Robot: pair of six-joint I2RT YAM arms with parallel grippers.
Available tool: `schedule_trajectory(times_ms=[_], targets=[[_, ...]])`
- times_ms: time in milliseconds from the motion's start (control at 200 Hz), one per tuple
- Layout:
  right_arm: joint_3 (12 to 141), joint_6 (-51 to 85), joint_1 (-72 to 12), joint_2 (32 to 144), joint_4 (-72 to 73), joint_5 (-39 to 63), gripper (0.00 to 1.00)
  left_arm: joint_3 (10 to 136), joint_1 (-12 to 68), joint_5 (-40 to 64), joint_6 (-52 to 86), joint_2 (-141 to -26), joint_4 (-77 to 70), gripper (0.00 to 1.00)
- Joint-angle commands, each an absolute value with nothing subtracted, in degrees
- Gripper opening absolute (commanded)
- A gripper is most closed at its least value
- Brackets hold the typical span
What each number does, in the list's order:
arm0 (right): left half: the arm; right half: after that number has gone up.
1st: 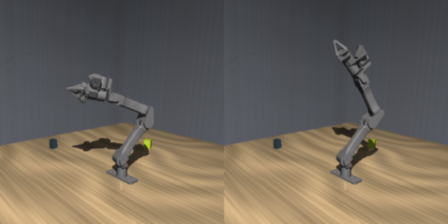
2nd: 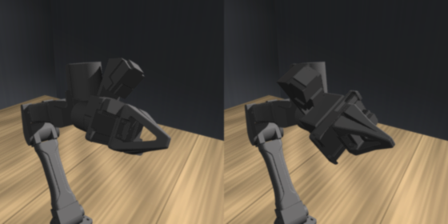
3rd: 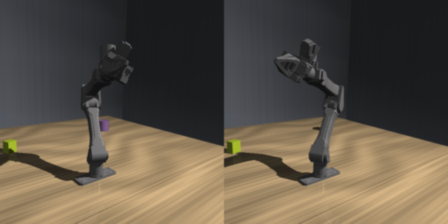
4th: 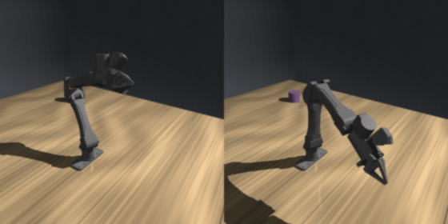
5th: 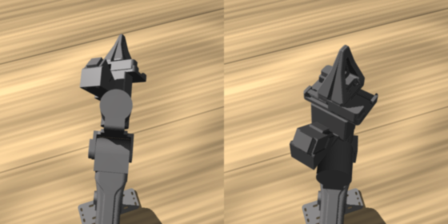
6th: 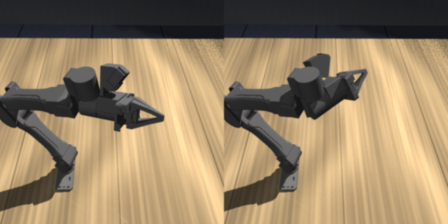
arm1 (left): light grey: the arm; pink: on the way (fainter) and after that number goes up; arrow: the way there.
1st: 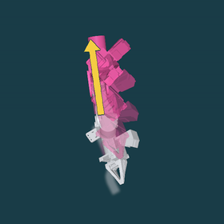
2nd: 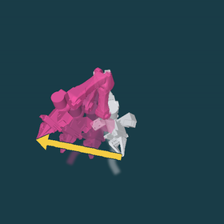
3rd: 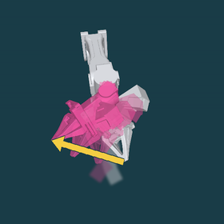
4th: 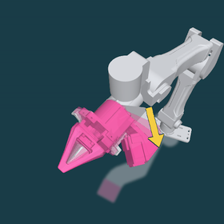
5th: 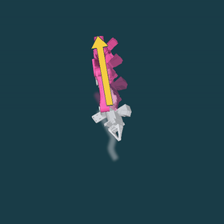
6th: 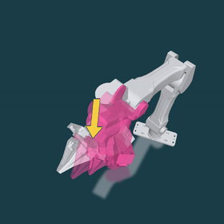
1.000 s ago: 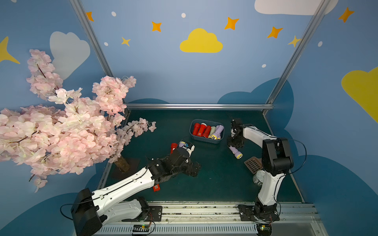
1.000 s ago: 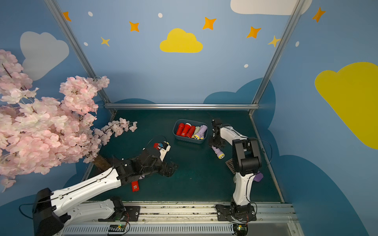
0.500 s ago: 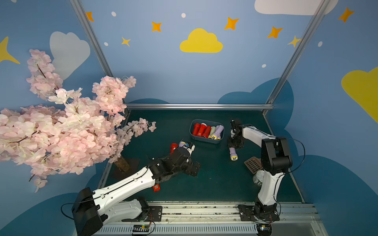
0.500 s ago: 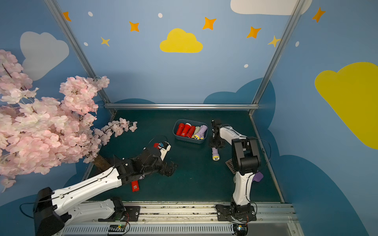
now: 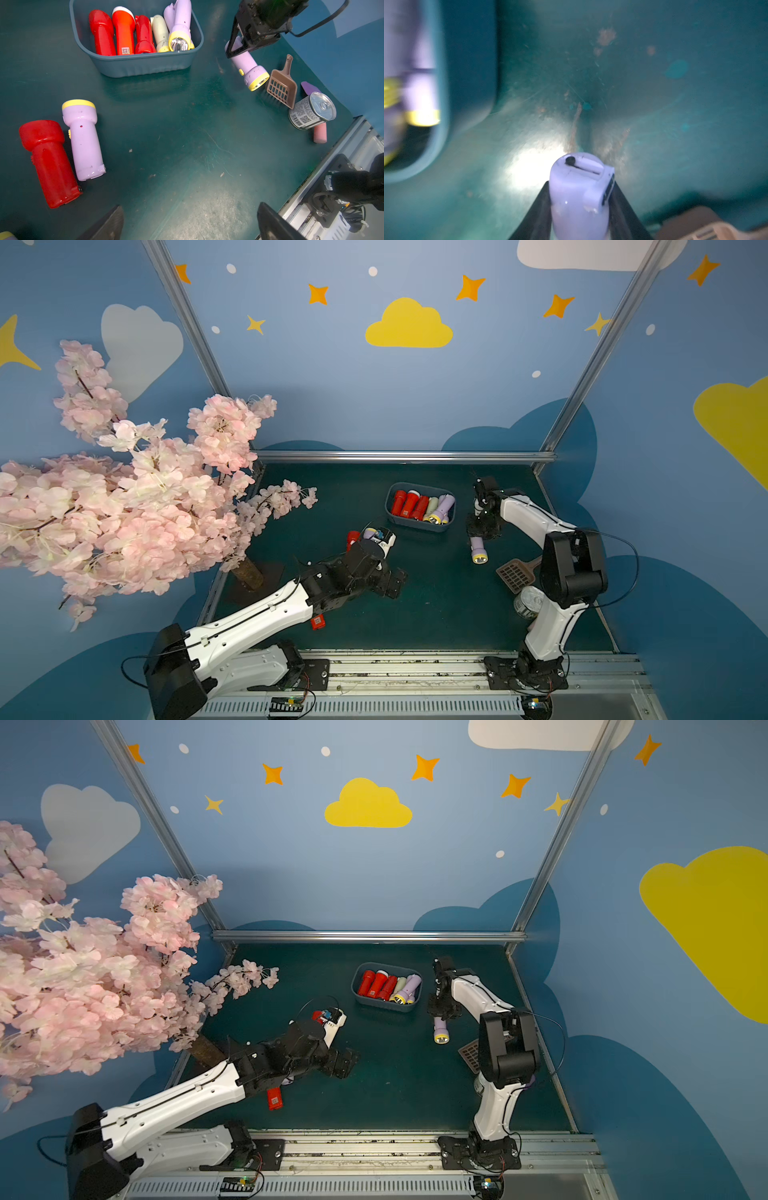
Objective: Put the flashlights into the storage boxes
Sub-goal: Pick up the flashlight from the center of the board, then place the flashlight at the storage box.
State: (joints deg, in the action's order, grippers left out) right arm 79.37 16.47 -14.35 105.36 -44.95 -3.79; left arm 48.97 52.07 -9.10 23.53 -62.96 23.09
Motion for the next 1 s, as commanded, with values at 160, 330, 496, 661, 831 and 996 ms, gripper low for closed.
schedule_trajectory(times_ms=[160, 330, 496, 661, 831, 996], targets=[[84.4, 19.0, -15.4, 99.1, -49.3, -1.6, 0.35, 46.7, 51.6, -10.9, 22.8, -58.3, 23.9, 0.99], [88.4, 20.9, -17.4, 99.5, -49.4, 0.4, 0.35, 44.6, 51.3, -11.7, 23.1, -55.1, 24.4, 0.99], [93.1, 22.7, -20.0, 102.5, -48.4, 1.6, 0.35, 43.2, 50.9, -11.8, 23.5, -52.9, 25.0, 0.99], [97.7, 24.3, -22.6, 106.4, -43.8, 3.6, 0.35, 42.1, 50.6, -11.7, 23.8, -50.9, 25.8, 0.99], [103.9, 25.7, -24.0, 113.4, -38.2, 8.8, 0.35, 41.2, 50.1, -12.2, 23.8, -49.0, 26.7, 0.99], [109.1, 27.0, -25.1, 120.2, -34.1, 12.4, 0.36, 40.6, 49.4, -12.6, 24.1, -47.2, 27.8, 0.99]])
